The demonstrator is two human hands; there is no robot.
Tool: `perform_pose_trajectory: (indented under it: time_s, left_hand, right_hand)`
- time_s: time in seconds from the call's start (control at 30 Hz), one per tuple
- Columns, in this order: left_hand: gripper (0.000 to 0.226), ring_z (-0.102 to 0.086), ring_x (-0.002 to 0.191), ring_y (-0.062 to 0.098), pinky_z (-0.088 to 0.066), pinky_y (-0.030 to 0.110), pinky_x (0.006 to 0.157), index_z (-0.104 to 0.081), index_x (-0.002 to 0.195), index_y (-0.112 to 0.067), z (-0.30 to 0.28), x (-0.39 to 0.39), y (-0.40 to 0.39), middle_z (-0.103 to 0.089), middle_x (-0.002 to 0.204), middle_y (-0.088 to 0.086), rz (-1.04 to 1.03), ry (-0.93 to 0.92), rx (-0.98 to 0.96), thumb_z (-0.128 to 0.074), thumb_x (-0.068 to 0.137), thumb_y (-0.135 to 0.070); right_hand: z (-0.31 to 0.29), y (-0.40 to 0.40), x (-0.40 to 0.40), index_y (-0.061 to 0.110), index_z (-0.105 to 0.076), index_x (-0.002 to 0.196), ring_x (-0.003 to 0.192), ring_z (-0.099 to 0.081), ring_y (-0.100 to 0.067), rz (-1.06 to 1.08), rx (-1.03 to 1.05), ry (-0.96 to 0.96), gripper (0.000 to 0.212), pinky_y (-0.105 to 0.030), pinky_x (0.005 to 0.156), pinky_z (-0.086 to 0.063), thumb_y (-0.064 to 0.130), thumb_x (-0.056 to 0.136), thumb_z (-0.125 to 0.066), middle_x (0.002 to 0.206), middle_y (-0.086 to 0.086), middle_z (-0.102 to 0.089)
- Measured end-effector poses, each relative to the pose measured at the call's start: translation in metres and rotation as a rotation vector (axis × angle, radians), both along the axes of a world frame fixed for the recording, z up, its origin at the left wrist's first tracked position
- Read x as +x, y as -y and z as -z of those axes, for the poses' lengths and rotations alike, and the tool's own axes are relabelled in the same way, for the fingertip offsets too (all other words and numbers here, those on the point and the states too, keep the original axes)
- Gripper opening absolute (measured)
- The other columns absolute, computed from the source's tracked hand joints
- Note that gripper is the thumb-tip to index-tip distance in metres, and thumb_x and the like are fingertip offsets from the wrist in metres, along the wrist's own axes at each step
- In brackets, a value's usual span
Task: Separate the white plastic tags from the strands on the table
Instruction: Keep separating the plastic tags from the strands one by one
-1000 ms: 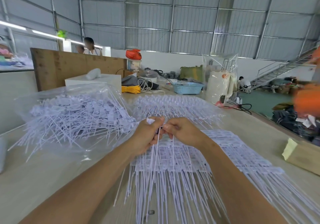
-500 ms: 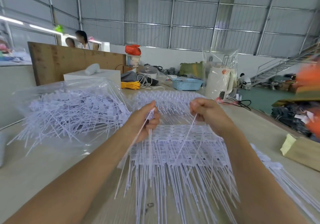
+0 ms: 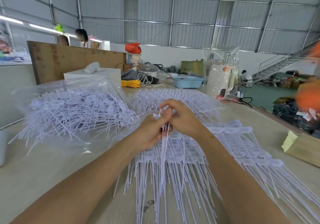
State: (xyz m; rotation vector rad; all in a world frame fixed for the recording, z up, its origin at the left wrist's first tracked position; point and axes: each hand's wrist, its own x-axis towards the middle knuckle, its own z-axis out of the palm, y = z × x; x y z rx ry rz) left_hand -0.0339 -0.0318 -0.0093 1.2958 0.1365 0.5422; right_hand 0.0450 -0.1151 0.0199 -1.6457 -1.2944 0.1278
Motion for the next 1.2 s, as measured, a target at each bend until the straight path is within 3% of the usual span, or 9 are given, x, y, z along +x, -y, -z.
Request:
perform_pose_trajectory:
  time_s: [0.13, 0.23, 0.4, 0.53, 0.63, 0.73, 0.87, 1.07, 1.2]
  left_hand:
    - [0.021, -0.049, 0.047, 0.009, -0.035, 0.014, 0.039, -0.060, 0.086, -0.007, -0.001, -0.002, 0.002, -0.051, 0.063, 0.006, 0.034, -0.009, 0.054, -0.050, 0.094, -0.024]
    - [0.020, -0.054, 0.048, 0.010, -0.036, 0.014, 0.040, -0.061, 0.099, -0.005, -0.002, -0.004, 0.001, -0.058, 0.067, 0.005, 0.038, -0.035, 0.061, -0.049, 0.097, -0.022]
    - [0.019, -0.051, 0.043, 0.009, -0.035, 0.017, 0.040, -0.059, 0.081, -0.014, -0.003, -0.002, 0.000, -0.057, 0.055, -0.002, -0.040, -0.066, 0.156, -0.053, 0.096, -0.023]
    - [0.028, -0.046, 0.042, 0.009, -0.035, 0.019, 0.043, -0.057, 0.070, -0.016, 0.000, 0.000, 0.002, -0.050, 0.052, -0.003, -0.097, -0.076, 0.362, -0.055, 0.096, -0.027]
    - [0.031, -0.042, 0.041, 0.010, -0.033, 0.019, 0.043, -0.053, 0.069, -0.013, 0.002, 0.000, 0.003, -0.047, 0.049, -0.004, -0.094, -0.104, 0.436, -0.053, 0.097, -0.028]
    - [0.030, -0.032, 0.042, 0.010, -0.027, 0.017, 0.038, -0.047, 0.070, -0.010, -0.003, 0.000, 0.005, -0.037, 0.051, -0.001, -0.039, -0.129, 0.306, -0.051, 0.098, -0.022]
    - [0.038, -0.025, 0.033, 0.003, -0.022, 0.013, 0.032, -0.046, 0.059, -0.017, -0.022, -0.012, 0.007, -0.032, 0.049, -0.006, 0.242, -0.124, 0.039, -0.048, 0.093, -0.035]
    - [0.032, -0.049, 0.044, 0.005, -0.046, 0.013, 0.043, -0.058, 0.067, -0.010, -0.070, -0.036, 0.001, -0.052, 0.058, -0.002, 0.360, 0.458, -0.491, -0.050, 0.080, -0.039]
    - [0.035, -0.041, 0.034, 0.001, -0.034, 0.010, 0.035, -0.051, 0.076, -0.012, -0.106, -0.067, -0.039, -0.055, 0.062, -0.003, 0.258, 0.563, -0.365, -0.046, 0.091, -0.044]
  right_hand:
    - [-0.004, 0.009, 0.012, 0.009, -0.061, 0.109, 0.072, -0.057, -0.013, -0.070, -0.193, -0.094, 0.022, -0.020, 0.067, -0.046, 0.015, 0.099, -0.043, 0.090, -0.019, -0.061]
    - [-0.015, 0.026, 0.024, 0.017, -0.066, 0.105, 0.079, -0.059, -0.004, -0.032, -0.236, -0.110, 0.037, -0.017, 0.066, -0.045, 0.038, 0.099, -0.037, 0.092, -0.001, -0.067]
    - [-0.010, 0.040, 0.030, 0.001, -0.066, 0.084, 0.046, -0.052, -0.003, -0.101, -0.364, 0.122, 0.028, -0.016, 0.051, -0.045, 0.022, 0.096, -0.051, 0.067, -0.002, -0.063]
    - [0.004, 0.042, 0.024, 0.017, -0.061, 0.075, 0.049, -0.052, 0.004, -0.114, -0.186, 0.128, 0.022, -0.007, 0.053, -0.038, 0.014, 0.095, -0.053, 0.065, 0.005, -0.058]
    - [0.010, 0.038, 0.024, 0.017, -0.059, 0.065, 0.053, -0.050, 0.002, -0.077, -0.159, 0.152, 0.030, -0.012, 0.057, -0.039, 0.009, 0.093, -0.054, 0.066, 0.001, -0.058]
    - [0.012, 0.035, 0.029, 0.000, -0.063, 0.074, 0.064, -0.049, -0.016, 0.033, -0.151, 0.337, 0.018, -0.031, 0.064, -0.040, 0.006, 0.090, -0.057, 0.069, -0.014, -0.058]
    - [0.011, 0.047, 0.047, 0.009, -0.050, 0.066, 0.067, -0.046, -0.021, 0.165, -0.233, 0.511, 0.025, -0.033, 0.065, -0.037, 0.009, 0.091, -0.056, 0.061, 0.002, -0.045]
    - [0.013, 0.054, 0.059, 0.016, -0.042, 0.055, 0.056, -0.036, -0.016, 0.170, -0.073, 0.342, 0.040, -0.029, 0.059, -0.030, 0.010, 0.092, -0.055, 0.057, -0.004, -0.040]
    - [0.018, 0.049, 0.058, 0.023, -0.030, 0.052, 0.055, -0.034, -0.015, 0.170, -0.083, 0.397, 0.048, -0.029, 0.059, -0.030, 0.010, 0.092, -0.054, 0.055, 0.000, -0.037]
